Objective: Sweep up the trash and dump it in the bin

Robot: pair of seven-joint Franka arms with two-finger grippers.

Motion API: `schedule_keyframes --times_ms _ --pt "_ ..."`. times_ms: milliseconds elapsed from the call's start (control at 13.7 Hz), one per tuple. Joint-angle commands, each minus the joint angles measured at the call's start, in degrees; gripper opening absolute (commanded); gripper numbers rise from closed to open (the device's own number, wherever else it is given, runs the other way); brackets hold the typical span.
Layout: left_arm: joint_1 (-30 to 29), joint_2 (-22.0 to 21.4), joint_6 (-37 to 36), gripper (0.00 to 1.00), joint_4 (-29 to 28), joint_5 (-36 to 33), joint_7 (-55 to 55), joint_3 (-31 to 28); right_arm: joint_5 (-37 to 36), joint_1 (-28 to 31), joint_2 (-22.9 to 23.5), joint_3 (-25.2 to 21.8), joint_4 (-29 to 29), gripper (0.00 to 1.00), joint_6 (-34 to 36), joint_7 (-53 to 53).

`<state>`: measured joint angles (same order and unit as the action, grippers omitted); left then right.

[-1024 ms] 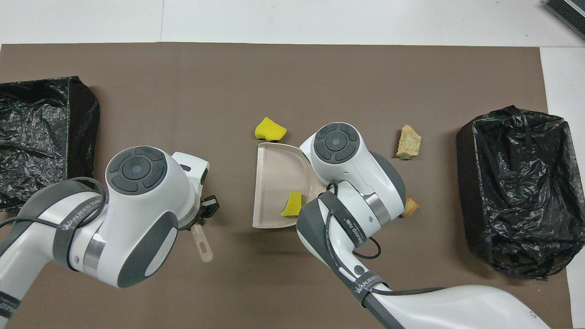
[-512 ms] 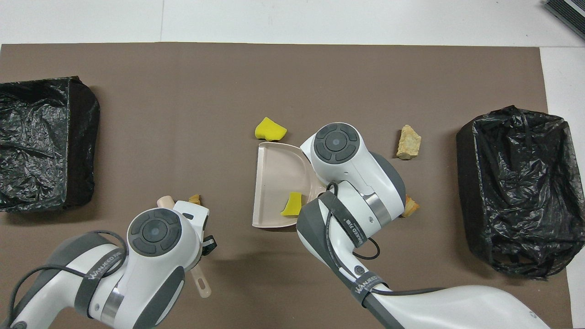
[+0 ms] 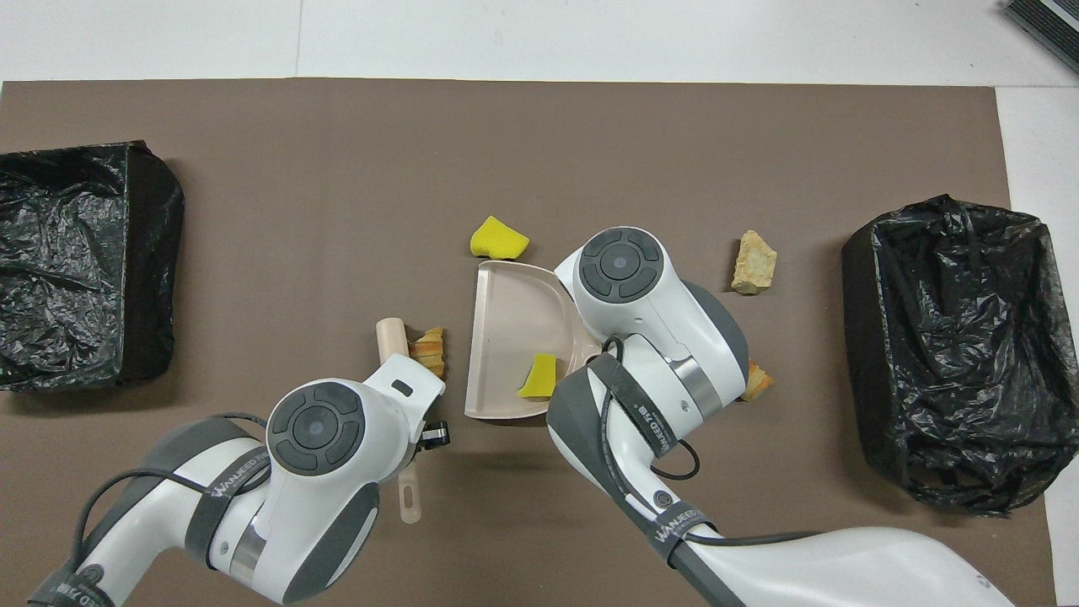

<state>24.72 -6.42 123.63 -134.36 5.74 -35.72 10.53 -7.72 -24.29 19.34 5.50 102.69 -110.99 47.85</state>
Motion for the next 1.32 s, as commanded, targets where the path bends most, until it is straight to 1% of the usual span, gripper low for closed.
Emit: schedule_keyframes --times_ms 0,146,293,512,731,805,878,951,1024,1243 --pt "4.45 1.06 3.8 0.0 1.3 2.34 3.02 -0.42 0.25 0.21 -0.53 0.21 1.55 0.0 -1.33 -2.06" --pt "7.17 1.15 5.39 0.0 1.65 3.48 5.21 -0.33 0.25 0.21 -0.53 0.21 1.55 0.0 -1.33 -2.14" --pt "8.67 1.58 5.66 0.0 3.4 4.11 6.97 -0.33 0.25 0.21 -0.53 0.13 1.46 0.0 -1.25 -2.14" --pt "8.51 2.81 4.88 0.0 6.38 4.11 7.16 -0.42 0.25 0.21 -0.53 0.21 1.46 0.0 -1.33 -2.14" --pt "8.07 1.94 4.43 0.0 8.23 4.2 6.37 -0.42 0.25 0.21 -0.53 0.13 1.46 0.0 -1.25 -2.14" --pt "8.06 1.76 3.73 0.0 8.59 4.2 6.28 -0.94 0.25 0.21 -0.53 0.13 1.46 0.0 -1.25 -2.14" --pt "8.06 1.67 1.73 0.0 10.24 4.37 6.19 -1.38 0.25 0.21 -0.53 0.13 1.55 0.0 -1.25 -2.14" --pt "7.72 1.85 -0.99 0.0 12.26 4.37 6.19 -1.82 0.25 0.21 -0.53 0.13 1.46 0.0 -1.25 -2.14" --pt "5.62 2.11 -2.76 0.0 13.76 4.37 6.28 -2.0 0.25 0.21 -0.62 0.13 1.46 0.0 -1.07 -2.58" --pt "0.61 2.72 -3.48 0.0 15.18 3.76 8.72 -2.09 0.25 0.21 -0.71 0.21 1.55 0.0 0.25 -5.21"
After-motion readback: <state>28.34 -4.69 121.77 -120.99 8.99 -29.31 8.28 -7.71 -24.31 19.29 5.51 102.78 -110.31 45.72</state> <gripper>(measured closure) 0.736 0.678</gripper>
